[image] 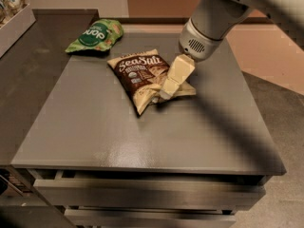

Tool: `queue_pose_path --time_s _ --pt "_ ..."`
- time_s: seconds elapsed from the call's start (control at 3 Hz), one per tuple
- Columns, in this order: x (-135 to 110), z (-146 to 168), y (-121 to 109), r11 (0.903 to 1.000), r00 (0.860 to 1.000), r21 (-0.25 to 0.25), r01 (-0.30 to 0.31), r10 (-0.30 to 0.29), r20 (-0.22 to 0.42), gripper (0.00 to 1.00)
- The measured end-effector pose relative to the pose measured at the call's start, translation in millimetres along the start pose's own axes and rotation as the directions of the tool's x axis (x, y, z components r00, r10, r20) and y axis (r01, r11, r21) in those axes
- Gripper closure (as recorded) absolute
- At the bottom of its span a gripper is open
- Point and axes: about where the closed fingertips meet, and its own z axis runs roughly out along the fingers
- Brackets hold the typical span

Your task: Pick brown chip bag

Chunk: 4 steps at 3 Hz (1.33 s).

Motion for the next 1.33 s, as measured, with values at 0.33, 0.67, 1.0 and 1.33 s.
queue_pose_path --time_s 0.33,0.67,1.0,1.33 --pt "3.8 17.8 -1.8 0.9997 1.0 -0.011 -0.02 0.02 -0.011 0.0" --pt "4.5 30.7 -3.3 0.9993 1.0 -0.024 -0.027 0.027 -0.008 0.0" --pt "-0.6 41.8 -4.6 0.9991 1.0 -0.037 -0.018 0.018 -0.001 0.0" --pt "-4.9 50.2 -6.6 0.9987 1.0 -0.051 -0.009 0.009 0.002 0.0"
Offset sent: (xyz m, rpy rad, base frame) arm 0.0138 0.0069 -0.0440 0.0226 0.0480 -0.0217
